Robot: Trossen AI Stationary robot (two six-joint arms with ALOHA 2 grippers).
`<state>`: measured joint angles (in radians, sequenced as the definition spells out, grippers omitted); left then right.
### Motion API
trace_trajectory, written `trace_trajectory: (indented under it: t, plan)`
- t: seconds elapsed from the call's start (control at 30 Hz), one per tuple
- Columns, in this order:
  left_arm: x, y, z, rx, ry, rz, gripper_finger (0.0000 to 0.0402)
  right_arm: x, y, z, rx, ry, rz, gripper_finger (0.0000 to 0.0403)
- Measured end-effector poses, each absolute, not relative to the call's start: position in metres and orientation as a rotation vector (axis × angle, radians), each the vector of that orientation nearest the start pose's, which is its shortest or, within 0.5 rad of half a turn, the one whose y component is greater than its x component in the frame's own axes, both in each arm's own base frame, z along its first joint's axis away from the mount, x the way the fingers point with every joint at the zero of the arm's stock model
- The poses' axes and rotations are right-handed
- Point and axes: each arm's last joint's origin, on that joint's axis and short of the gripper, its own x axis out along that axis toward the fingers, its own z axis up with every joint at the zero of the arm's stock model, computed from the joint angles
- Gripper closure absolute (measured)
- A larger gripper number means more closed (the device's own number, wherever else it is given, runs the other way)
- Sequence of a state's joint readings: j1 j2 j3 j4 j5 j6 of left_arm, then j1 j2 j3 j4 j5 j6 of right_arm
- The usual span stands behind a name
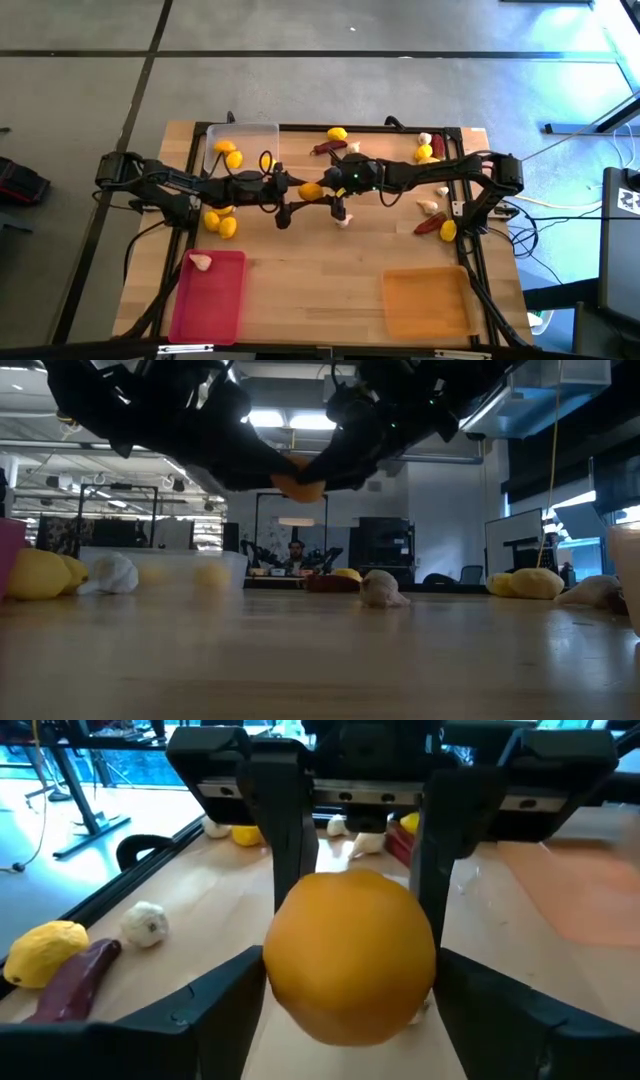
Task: Sort produce into baskets
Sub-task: Put the yellow lemon into the left white bin
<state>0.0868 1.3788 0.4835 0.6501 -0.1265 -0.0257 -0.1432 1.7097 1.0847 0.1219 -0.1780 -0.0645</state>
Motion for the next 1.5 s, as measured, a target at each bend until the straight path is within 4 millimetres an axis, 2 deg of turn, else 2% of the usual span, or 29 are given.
trace_trajectory:
  t: [0.23, 0.4, 0.73, 0.83, 1.03, 1.13, 1.3, 1.5]
  plan:
    - [0.264, 0.026, 0.192, -0.042, 0.181, 0.212, 0.0117, 0.373, -0.048, 0.227, 0.011, 0.459, 0.065, 0.0219]
    - [0.263, 0.025, 0.19, -0.041, 0.209, 0.209, 0.0118, 0.374, -0.048, 0.227, 0.011, 0.454, 0.066, 0.0219]
    - [0.263, 0.025, 0.19, -0.021, 0.209, 0.206, 0.018, 0.374, -0.048, 0.228, 0.012, 0.44, 0.063, 0.0216]
    - [0.263, 0.025, 0.19, -0.023, 0.209, 0.205, 0.0182, 0.375, -0.049, 0.228, 0.029, 0.439, 0.048, 0.0194]
    - [0.263, 0.025, 0.188, -0.019, 0.223, 0.203, 0.018, 0.37, -0.049, 0.228, 0.046, 0.478, 0.038, 0.0108]
    - [0.262, 0.025, 0.187, -0.019, 0.227, 0.204, 0.018, 0.363, -0.05, 0.236, 0.021, 0.503, 0.01, 0.0078]
    - [0.262, 0.026, 0.187, -0.015, 0.229, 0.235, 0.0176, 0.349, -0.048, 0.248, 0.009, 0.56, -0.041, 0.0059]
    - [0.256, 0.027, 0.194, -0.011, 0.237, 0.286, 0.0175, 0.341, -0.047, 0.241, 0.075, 0.673, -0.064, 0.0057]
